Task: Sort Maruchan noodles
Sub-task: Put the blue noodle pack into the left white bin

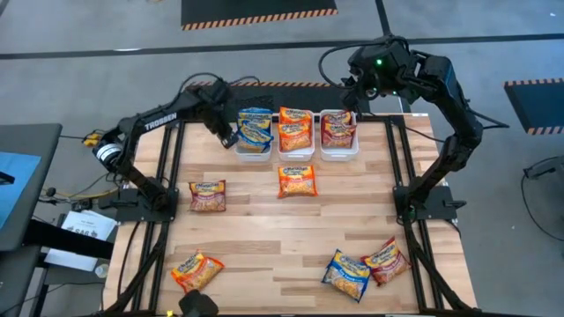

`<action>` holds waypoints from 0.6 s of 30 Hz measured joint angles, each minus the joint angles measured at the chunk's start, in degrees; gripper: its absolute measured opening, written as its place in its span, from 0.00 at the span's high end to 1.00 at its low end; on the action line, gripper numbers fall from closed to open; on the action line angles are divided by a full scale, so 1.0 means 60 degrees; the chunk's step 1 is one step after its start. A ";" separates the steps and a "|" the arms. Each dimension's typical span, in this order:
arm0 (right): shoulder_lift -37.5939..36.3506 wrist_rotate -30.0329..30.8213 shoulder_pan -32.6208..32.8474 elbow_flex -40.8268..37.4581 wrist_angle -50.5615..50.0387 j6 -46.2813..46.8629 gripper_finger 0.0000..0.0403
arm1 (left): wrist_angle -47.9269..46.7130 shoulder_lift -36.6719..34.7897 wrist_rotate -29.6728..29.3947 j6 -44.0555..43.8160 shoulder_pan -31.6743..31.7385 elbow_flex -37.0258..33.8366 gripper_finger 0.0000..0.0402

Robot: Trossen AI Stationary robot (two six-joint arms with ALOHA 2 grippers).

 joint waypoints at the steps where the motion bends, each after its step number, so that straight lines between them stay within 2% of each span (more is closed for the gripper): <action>1: 0.0000 0.0000 0.0000 0.0000 -0.0003 -0.0017 0.57 | 0.0206 0.0000 0.0107 -0.0117 -0.0046 -0.0160 1.00; 8: 0.0000 -0.0004 0.0000 0.0000 -0.0004 -0.0025 0.57 | 0.1354 -0.0007 0.0117 -0.0940 -0.0161 -0.0821 1.00; 18: 0.0000 -0.0018 0.0000 0.0000 0.0001 -0.0025 0.57 | 0.1946 0.0410 0.0304 -0.1360 -0.0172 -0.0974 1.00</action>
